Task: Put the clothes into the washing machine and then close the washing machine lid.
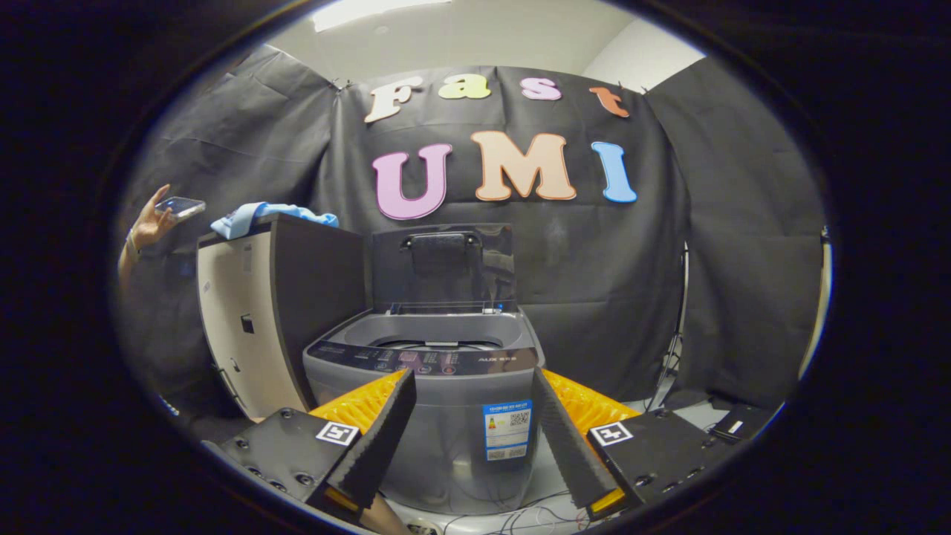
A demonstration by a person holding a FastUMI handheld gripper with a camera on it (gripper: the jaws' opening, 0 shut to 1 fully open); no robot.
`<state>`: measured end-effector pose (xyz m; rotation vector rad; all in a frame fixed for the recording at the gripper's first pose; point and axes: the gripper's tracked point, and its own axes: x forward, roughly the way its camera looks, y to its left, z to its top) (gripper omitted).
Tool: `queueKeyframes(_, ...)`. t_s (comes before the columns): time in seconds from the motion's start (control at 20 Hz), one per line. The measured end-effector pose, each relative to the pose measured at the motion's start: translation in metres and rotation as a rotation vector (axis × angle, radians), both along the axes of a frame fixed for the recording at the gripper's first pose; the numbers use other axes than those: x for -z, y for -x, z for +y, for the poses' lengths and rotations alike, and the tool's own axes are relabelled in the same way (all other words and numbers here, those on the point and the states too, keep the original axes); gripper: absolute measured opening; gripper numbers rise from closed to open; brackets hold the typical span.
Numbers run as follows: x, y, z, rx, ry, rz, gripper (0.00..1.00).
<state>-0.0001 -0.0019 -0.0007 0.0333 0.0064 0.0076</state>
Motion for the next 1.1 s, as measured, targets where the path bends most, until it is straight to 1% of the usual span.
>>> queueKeyframes(0.8,0.0003,-0.0004,0.0013,-0.008,-0.005,-0.002,0.97)
queueKeyframes(1.1,-0.0059,-0.0012,-0.0023,0.007,-0.012,-0.024,0.97)
